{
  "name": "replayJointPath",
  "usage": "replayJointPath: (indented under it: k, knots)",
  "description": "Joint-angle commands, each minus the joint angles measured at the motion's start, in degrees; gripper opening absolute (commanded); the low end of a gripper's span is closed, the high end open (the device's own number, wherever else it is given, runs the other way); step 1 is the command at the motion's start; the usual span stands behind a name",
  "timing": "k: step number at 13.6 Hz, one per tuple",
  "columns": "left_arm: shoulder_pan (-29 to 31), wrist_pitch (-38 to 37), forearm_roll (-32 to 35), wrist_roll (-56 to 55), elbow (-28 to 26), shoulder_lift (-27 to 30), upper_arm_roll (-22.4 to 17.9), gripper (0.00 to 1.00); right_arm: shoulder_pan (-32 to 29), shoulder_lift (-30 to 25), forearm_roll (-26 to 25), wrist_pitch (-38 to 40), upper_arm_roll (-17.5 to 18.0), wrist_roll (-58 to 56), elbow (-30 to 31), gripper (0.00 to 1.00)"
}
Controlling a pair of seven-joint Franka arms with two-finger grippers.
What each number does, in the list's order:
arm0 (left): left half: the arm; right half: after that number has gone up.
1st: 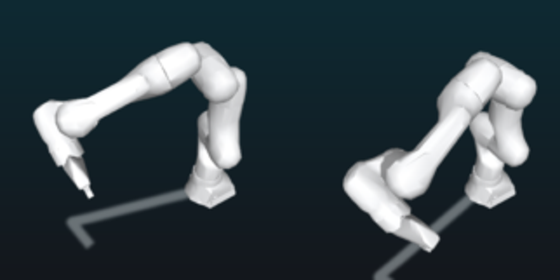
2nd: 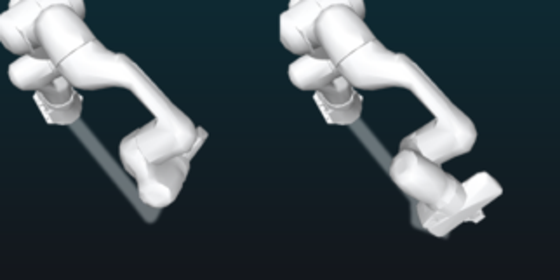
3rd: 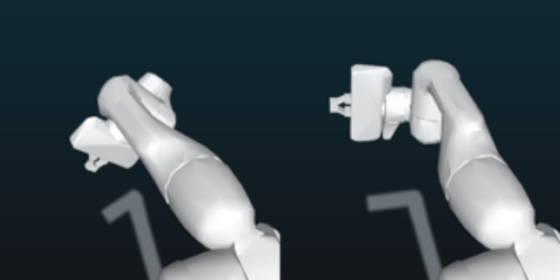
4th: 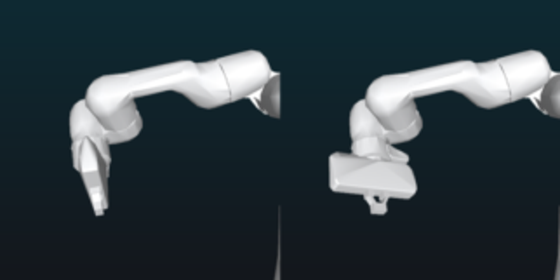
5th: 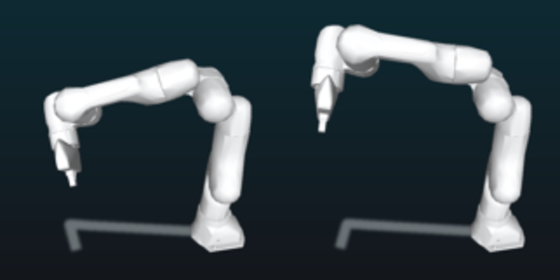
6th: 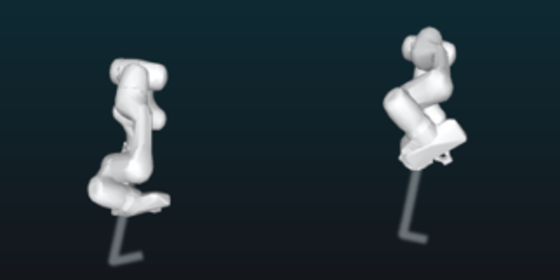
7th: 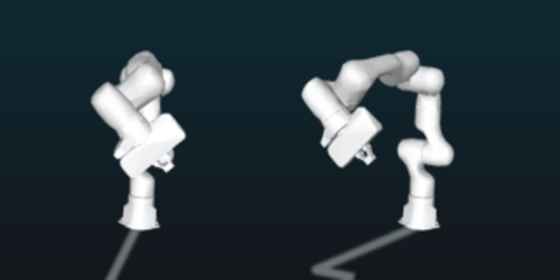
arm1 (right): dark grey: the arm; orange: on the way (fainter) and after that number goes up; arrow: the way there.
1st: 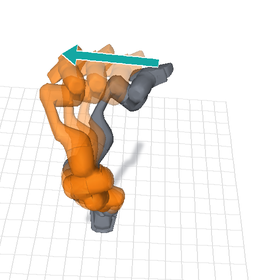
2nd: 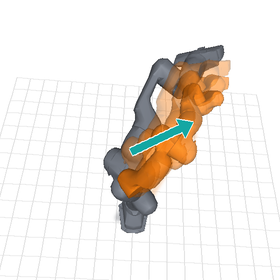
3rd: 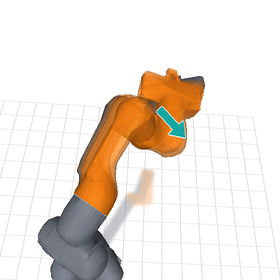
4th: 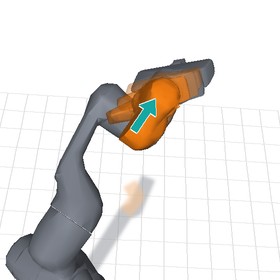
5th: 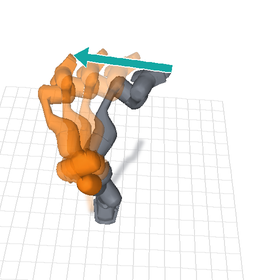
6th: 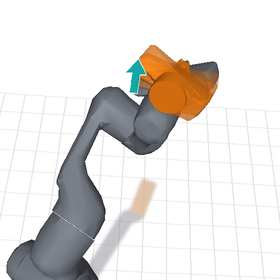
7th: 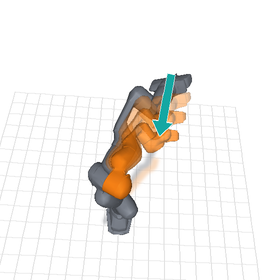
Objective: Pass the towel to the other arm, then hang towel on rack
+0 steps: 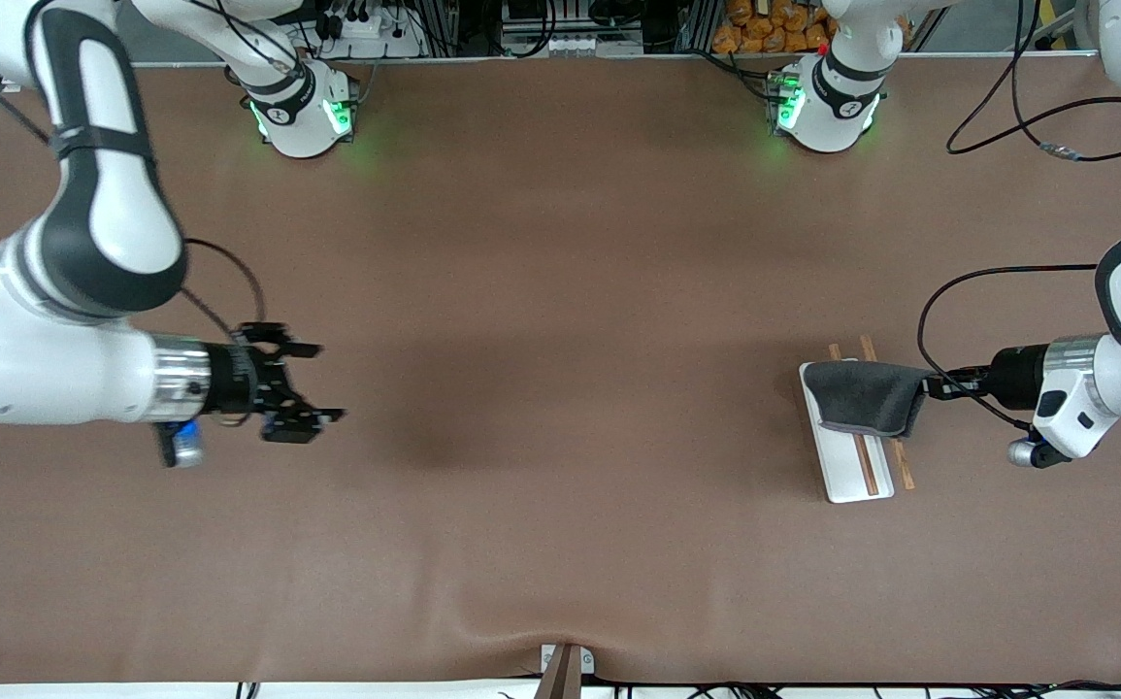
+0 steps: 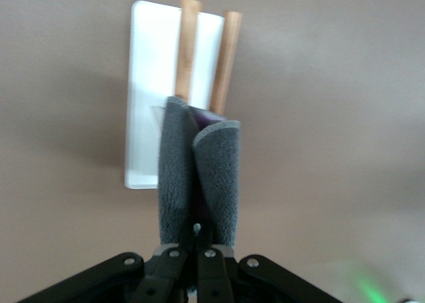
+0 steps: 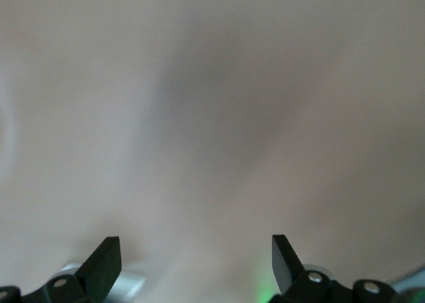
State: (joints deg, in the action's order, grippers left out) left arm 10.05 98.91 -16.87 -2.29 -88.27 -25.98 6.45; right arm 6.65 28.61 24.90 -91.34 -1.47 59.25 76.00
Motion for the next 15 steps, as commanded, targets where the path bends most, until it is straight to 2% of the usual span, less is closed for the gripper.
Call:
replayJointPath:
  k: [1,4,6,7,9,10,13,14,15]
  knots:
    - [1.4,-0.5,2.6,2.9,0.4,-0.6,0.4,0.00,-2.2,-1.4,-13.0,3.5,1.3,-13.5,-0.4,1.00]
    - [2.3,0.1,2.5,3.5,0.5,-2.1,0.4,0.00,-6.5,-7.0,-17.6,6.4,1.2,-35.3,1.8,1.00]
    - [2.4,1.5,2.5,3.5,0.5,-3.0,0.4,0.00,-9.9,-12.5,-18.0,6.7,1.2,-45.8,6.0,1.00]
    - [2.3,2.2,2.4,3.5,0.5,-3.1,0.4,0.00,-10.5,-15.4,-18.6,6.2,1.2,-46.7,8.3,1.00]
    - [3.4,3.1,2.5,3.6,0.5,-3.5,0.4,0.00,-10.3,-20.7,-23.5,4.9,1.3,-46.9,12.7,1.00]
    - [4.5,3.4,2.6,4.0,0.5,-3.9,0.4,0.00,-10.3,-23.6,-24.1,1.9,1.3,-46.9,16.0,1.00]
    - [5.4,3.4,1.9,6.7,0.4,-4.9,0.4,0.01,-10.5,-24.1,-24.7,0.3,1.3,-46.5,16.3,1.00]
    - [6.1,3.4,1.9,6.7,0.4,-5.0,0.4,0.14,-10.0,-23.7,-25.6,0.3,1.4,-46.2,15.5,1.00]
    - [6.4,3.4,1.9,6.8,0.4,-5.0,0.5,0.42,-9.4,-23.2,-27.2,0.6,1.6,-46.2,12.8,1.00]
